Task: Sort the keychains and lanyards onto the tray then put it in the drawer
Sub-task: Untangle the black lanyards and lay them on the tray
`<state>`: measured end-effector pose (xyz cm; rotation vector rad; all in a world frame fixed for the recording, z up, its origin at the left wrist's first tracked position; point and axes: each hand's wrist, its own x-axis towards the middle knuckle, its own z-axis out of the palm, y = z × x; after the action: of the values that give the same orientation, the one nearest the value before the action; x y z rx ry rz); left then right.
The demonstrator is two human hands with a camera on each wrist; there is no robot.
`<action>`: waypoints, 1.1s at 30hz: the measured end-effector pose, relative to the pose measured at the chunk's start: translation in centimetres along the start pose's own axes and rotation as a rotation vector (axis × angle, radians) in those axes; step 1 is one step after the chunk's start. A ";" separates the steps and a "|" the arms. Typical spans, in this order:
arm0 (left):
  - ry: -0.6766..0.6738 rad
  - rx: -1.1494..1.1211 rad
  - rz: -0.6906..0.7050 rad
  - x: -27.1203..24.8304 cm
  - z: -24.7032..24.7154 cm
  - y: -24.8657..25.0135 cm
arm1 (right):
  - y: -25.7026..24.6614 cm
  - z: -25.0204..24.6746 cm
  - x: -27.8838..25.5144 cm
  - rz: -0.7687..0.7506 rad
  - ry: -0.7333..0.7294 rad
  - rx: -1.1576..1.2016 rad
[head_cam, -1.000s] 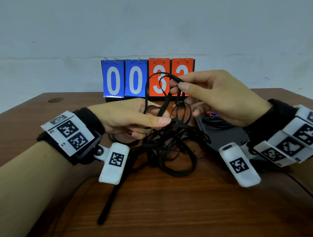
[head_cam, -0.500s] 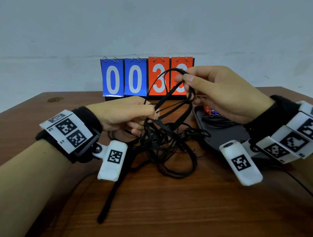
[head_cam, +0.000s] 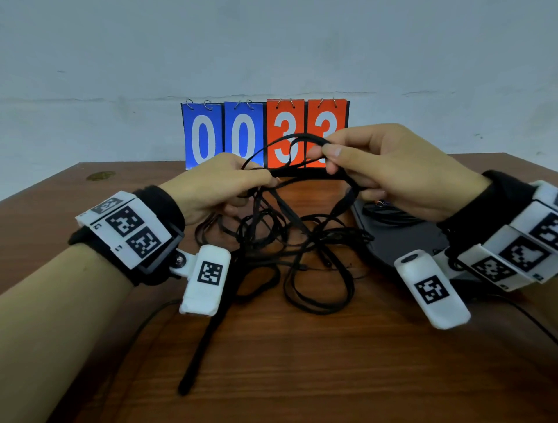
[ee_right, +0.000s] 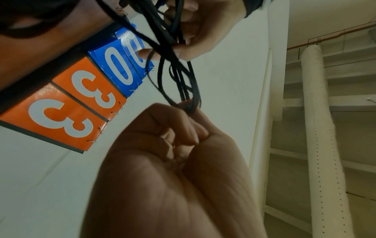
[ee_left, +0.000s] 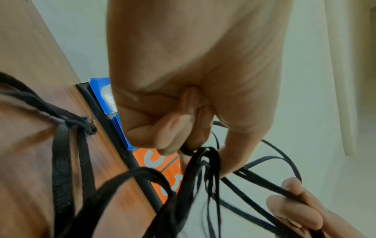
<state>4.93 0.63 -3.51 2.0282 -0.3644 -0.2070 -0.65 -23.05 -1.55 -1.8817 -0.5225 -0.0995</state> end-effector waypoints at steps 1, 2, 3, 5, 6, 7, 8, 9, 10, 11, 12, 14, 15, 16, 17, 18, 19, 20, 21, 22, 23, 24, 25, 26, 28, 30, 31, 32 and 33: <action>-0.022 -0.004 0.020 0.0 -0.1 -0.1 | 0.0 -0.2 0.0 -0.002 0.003 0.023; -0.034 -0.009 0.041 0.0 -0.1 -0.1 | 0.1 -0.2 0.1 -0.003 0.008 0.046; -0.046 -0.014 0.076 -0.2 0.0 0.0 | 0.1 -0.3 0.2 -0.003 0.010 0.068; -0.085 -0.022 0.150 -0.7 0.3 0.4 | 0.3 -0.3 0.3 -0.006 0.002 0.096; -0.105 -0.028 0.180 -0.9 0.5 0.7 | 0.3 -0.2 0.3 -0.010 -0.008 0.102; -0.127 -0.031 0.213 -1.2 0.7 0.9 | 0.3 -0.1 0.2 -0.016 -0.025 0.107; -0.151 -0.032 0.243 -1.5 0.9 1.1 | 0.2 0.0 0.2 -0.021 -0.046 0.112; -0.177 -0.024 0.264 -1.7 1.1 1.2 | 0.1 0.0 0.1 -0.023 -0.068 0.117; -0.204 -0.007 0.281 -1.9 1.3 1.3 | 0.0 0.1 0.0 -0.025 -0.087 0.125; -0.225 0.009 0.301 -2.1 1.4 1.4 | -0.1 0.2 -0.1 -0.025 -0.102 0.134; -0.235 0.009 0.319 -2.2 1.6 1.5 | -0.2 0.3 -0.2 -0.025 -0.114 0.145; -0.239 0.003 0.330 -2.1 1.5 1.4 | -0.3 0.4 -0.2 -0.027 -0.130 0.155; -0.232 0.021 0.335 -2.1 1.5 1.4 | -0.4 0.5 -0.2 -0.030 -0.136 0.147; -0.220 0.055 0.345 -2.1 1.5 1.4 | -0.4 0.5 -0.2 -0.035 -0.140 0.135; -0.209 0.095 0.353 -2.0 1.4 1.4 | -0.3 0.5 -0.2 -0.036 -0.140 0.127; -0.201 0.121 0.358 -2.0 1.4 1.3 | -0.3 0.5 -0.1 -0.033 -0.137 0.125; -0.191 0.132 0.358 -2.0 1.3 1.4 | -0.3 0.5 -0.2 -0.028 -0.133 0.129; -0.182 0.129 0.355 -2.0 1.4 1.4 | -0.2 0.5 -0.2 -0.024 -0.130 0.135; -0.176 0.119 0.353 -2.1 1.4 1.5 | -0.3 0.5 -0.2 -0.021 -0.130 0.142; -0.180 0.109 0.353 -2.2 1.5 1.6 | -0.2 0.5 -0.2 -0.019 -0.133 0.151; -0.191 0.104 0.355 -2.3 1.5 1.6 | -0.2 0.5 -0.2 -0.016 -0.140 0.162; -0.203 0.106 0.356 -2.3 1.6 1.7 | -0.2 0.5 -0.2 -0.015 -0.149 0.175; -0.211 0.117 0.357 -2.5 1.6 1.7 | -0.2 0.5 -0.3 -0.014 -0.159 0.184; -0.213 0.133 0.358 -2.5 1.6 1.8 | -0.3 0.6 -0.3 -0.014 -0.167 0.188; -0.217 0.159 0.373 -2.5 1.7 1.8 | -0.3 0.7 -0.3 -0.017 -0.180 0.186; -0.214 0.167 0.375 -2.3 1.8 1.7 | -0.2 0.7 -0.4 -0.014 -0.186 0.190; -0.214 0.162 0.366 -2.3 1.8 1.7 | -0.2 0.6 -0.4 -0.011 -0.186 0.191; -0.209 0.164 0.365 -2.3 1.8 1.7 | -0.2 0.6 -0.3 -0.010 -0.184 0.189; -0.190 0.182 0.369 -2.2 1.8 1.6 | -0.1 0.6 -0.3 -0.010 -0.182 0.185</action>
<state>2.03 -0.85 -2.95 2.0805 -0.8955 -0.1408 -1.12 -22.61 -1.74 -1.7155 -0.6428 0.1111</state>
